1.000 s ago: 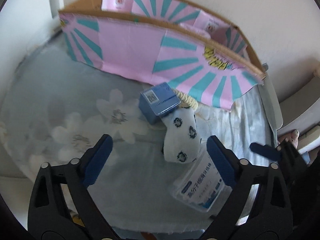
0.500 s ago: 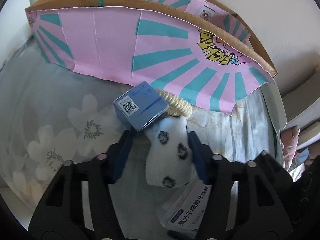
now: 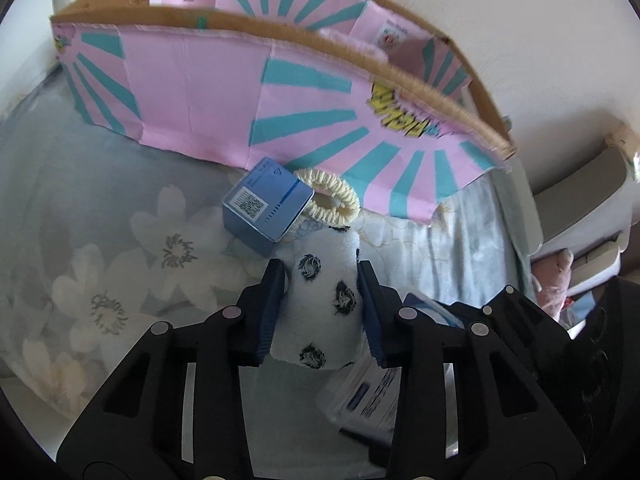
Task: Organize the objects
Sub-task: 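Grasp the white panda plush with left tool while right tool grasps the floss package, then carry the panda plush and floss package over the box with both tools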
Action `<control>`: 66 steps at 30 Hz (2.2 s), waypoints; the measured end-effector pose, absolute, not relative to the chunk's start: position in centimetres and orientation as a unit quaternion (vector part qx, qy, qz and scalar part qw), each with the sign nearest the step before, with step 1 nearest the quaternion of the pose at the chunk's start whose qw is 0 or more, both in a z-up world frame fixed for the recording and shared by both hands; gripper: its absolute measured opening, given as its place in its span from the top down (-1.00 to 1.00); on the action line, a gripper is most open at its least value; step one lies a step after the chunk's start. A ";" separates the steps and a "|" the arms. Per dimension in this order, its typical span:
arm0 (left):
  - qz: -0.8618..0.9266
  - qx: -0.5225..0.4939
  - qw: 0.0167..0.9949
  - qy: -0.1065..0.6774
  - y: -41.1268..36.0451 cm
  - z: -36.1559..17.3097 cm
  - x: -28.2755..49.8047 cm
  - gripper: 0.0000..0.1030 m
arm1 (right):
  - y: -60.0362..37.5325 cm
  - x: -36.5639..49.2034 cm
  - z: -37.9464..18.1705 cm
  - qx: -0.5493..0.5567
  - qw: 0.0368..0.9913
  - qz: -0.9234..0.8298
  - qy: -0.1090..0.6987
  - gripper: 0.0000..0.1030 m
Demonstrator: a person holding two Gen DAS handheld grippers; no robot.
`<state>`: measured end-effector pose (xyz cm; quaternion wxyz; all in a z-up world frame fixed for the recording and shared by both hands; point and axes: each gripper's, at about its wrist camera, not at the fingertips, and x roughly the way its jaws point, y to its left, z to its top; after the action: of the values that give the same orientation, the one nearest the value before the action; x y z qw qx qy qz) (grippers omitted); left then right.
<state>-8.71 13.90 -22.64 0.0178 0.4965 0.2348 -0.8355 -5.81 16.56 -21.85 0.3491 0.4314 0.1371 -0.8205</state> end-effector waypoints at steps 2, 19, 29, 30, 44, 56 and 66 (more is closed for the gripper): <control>-0.838 0.489 0.018 0.242 13.5 -21.6 -8.3 0.35 | 16.9 -6.1 -20.9 0.435 0.330 -0.828 0.133 -0.70; -0.898 0.415 -0.015 0.146 7.6 -6.8 -5.3 0.34 | 18.6 -6.7 -5.7 0.411 0.097 -0.906 0.001 -0.70; -0.926 0.369 0.003 0.083 3.6 -2.5 -3.3 0.34 | 16.3 -6.3 -1.8 0.382 -0.020 -0.922 -0.054 -0.70; -0.927 0.367 0.002 0.081 3.3 -2.5 -3.2 0.34 | 16.1 -6.2 -1.7 0.379 -0.023 -0.923 -0.059 -0.70; -0.927 0.364 -0.055 0.075 -0.7 -2.7 -3.3 0.34 | 12.4 -5.3 -0.7 0.361 -0.076 -0.927 -0.067 -0.70; -0.923 0.369 -0.062 0.095 -3.0 -3.0 -6.9 0.34 | 12.3 -9.4 -1.3 0.374 -0.066 -0.923 -0.061 -0.70; -0.908 0.400 -0.050 0.114 -4.5 -4.1 -14.3 0.34 | 13.4 -16.7 -3.2 0.403 -0.053 -0.913 -0.027 -0.70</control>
<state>-14.27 -4.49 -4.09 -0.0498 0.4001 0.1144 -0.9079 -16.73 13.40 -3.25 -0.0533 0.4028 -0.0269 -0.9133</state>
